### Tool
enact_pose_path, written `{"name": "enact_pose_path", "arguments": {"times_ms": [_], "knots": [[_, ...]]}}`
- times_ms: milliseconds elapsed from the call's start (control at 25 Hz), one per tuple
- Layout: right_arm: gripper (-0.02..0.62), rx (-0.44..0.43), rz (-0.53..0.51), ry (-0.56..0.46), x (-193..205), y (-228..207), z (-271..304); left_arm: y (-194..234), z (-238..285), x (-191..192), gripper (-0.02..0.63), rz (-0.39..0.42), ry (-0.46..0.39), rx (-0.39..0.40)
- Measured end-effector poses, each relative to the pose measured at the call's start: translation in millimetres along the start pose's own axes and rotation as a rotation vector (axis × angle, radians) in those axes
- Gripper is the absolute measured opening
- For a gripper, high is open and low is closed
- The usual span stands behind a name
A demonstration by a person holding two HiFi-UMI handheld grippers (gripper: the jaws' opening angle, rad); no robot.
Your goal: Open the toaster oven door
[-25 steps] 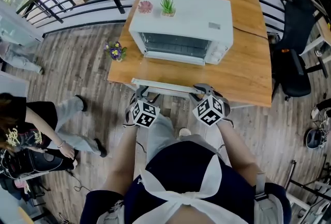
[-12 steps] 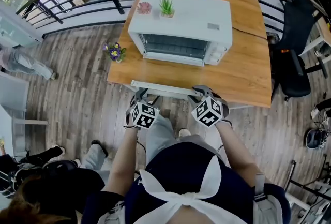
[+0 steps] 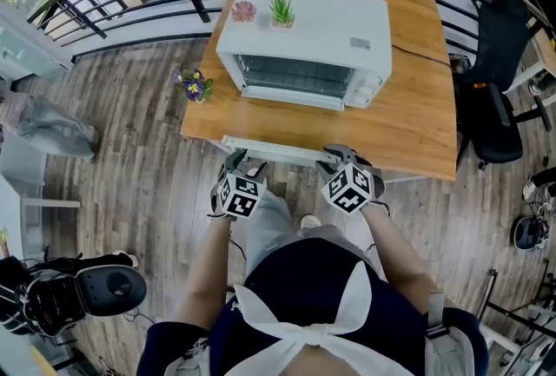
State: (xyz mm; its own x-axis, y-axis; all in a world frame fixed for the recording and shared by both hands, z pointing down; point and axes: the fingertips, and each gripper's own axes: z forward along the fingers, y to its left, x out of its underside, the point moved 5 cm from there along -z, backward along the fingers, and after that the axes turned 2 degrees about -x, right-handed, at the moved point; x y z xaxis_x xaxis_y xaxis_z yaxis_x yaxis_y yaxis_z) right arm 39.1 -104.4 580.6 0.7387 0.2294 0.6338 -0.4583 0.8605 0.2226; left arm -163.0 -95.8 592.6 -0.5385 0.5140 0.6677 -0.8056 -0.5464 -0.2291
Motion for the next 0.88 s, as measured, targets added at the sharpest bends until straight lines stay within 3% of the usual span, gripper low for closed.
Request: {"name": "enact_pose_path", "arguments": {"times_ms": [880], "knots": [[0.161, -0.012, -0.038, 0.074, 14.5, 14.9, 18.0, 0.2, -10.0, 13.0, 0.256, -0.002, 0.033, 0.006]]}}
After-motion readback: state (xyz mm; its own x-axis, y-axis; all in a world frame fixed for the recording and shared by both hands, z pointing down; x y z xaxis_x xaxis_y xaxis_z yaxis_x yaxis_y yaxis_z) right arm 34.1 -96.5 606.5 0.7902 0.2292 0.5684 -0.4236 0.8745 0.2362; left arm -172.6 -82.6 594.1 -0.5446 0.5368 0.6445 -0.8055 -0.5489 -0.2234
